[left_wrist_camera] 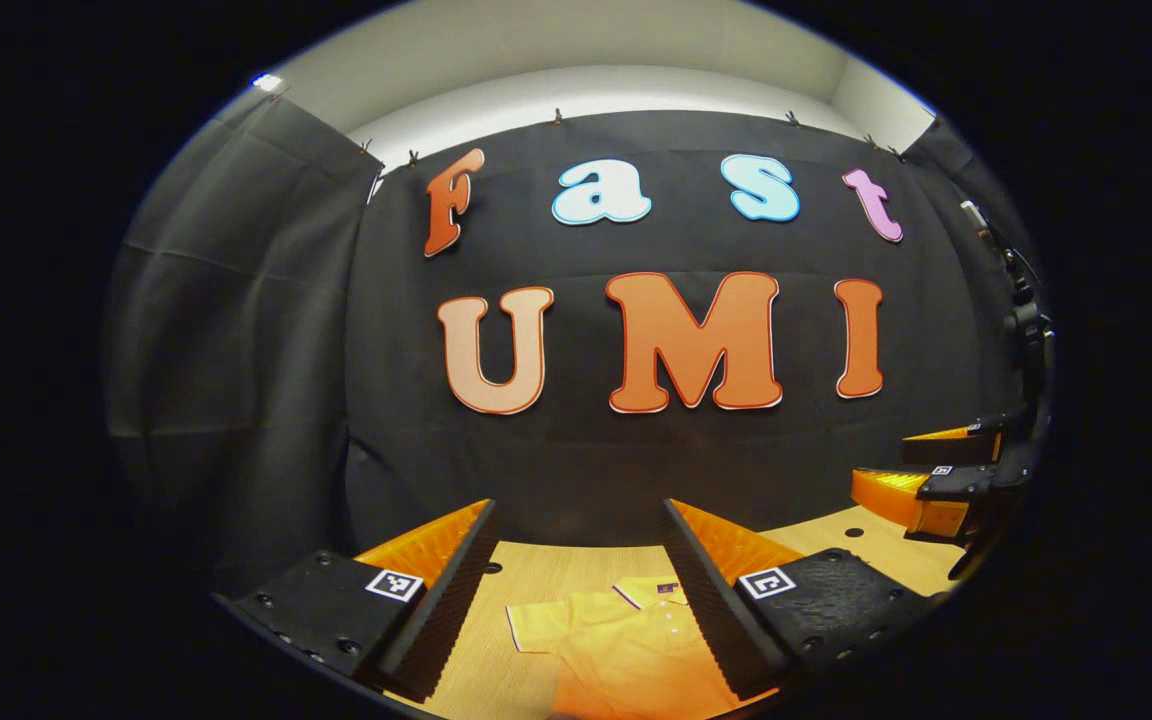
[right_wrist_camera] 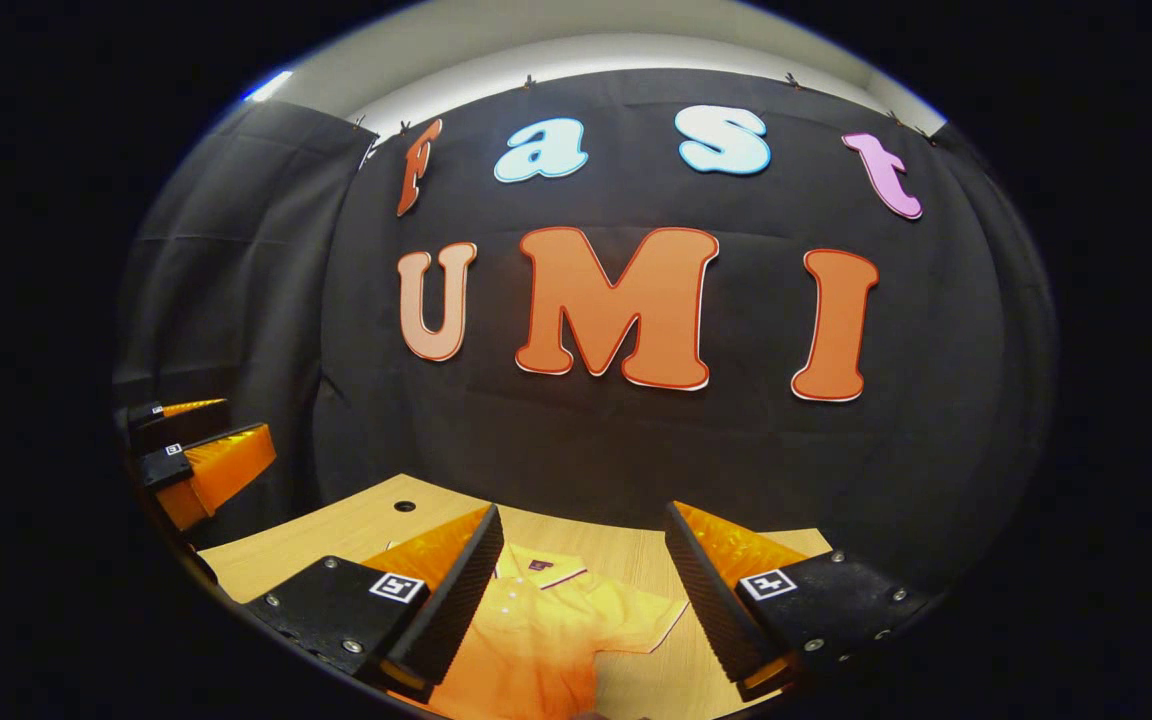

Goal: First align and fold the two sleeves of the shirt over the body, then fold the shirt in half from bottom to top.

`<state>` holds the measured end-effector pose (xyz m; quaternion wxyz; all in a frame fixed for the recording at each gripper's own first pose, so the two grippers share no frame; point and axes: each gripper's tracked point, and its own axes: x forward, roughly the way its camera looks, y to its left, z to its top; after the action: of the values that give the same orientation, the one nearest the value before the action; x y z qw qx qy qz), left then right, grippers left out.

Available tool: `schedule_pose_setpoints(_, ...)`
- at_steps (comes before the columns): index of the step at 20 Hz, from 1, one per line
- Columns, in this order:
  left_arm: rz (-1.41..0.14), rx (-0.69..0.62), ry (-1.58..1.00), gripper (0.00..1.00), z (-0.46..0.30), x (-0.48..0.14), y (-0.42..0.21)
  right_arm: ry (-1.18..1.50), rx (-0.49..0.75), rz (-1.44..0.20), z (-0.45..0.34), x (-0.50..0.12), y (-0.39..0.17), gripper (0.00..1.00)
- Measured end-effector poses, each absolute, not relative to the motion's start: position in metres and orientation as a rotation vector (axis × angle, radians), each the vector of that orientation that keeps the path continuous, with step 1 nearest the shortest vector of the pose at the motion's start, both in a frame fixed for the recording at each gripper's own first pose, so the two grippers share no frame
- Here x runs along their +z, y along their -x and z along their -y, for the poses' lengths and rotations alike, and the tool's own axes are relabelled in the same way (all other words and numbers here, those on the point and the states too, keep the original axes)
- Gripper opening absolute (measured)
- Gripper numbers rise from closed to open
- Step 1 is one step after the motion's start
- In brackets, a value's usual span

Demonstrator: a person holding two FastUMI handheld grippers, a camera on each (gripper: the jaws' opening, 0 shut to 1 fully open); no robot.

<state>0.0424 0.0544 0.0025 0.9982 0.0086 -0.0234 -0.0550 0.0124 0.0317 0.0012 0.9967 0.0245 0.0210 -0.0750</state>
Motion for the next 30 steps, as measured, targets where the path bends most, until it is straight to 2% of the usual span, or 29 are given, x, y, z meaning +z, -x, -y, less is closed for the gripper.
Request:
schedule_pose_setpoints(9,0.082,-0.264,-0.046,0.99,-0.082,-0.006,-0.059,-0.066,-0.354,-0.171,-0.025,-0.03,-0.017,0.99)
schedule_pose_setpoints(12,0.075,-0.265,-0.07,0.99,-0.091,-0.01,-0.06,-0.109,-0.384,-0.269,-0.009,-0.056,-0.024,0.99)
schedule_pose_setpoints(19,0.08,-0.093,-0.089,0.99,-0.115,-0.01,-0.059,-0.235,-0.362,-0.491,0.038,-0.125,-0.064,0.99)
schedule_pose_setpoints(24,0.011,0.021,-0.105,0.99,-0.125,-0.029,-0.052,-0.286,-0.336,-0.691,0.064,-0.191,-0.085,0.99)
schedule_pose_setpoints(25,0.002,0.043,-0.116,0.99,-0.126,-0.034,-0.048,-0.299,-0.327,-0.73,0.068,-0.205,-0.088,0.95)
schedule_pose_setpoints(26,-0.002,0.062,-0.114,0.99,-0.127,-0.036,-0.047,-0.308,-0.323,-0.77,0.069,-0.218,-0.093,0.99)
schedule_pose_setpoints(30,-0.074,0.135,-0.129,0.99,-0.133,-0.06,-0.032,-0.35,-0.3,-0.891,0.086,-0.256,-0.108,0.99)
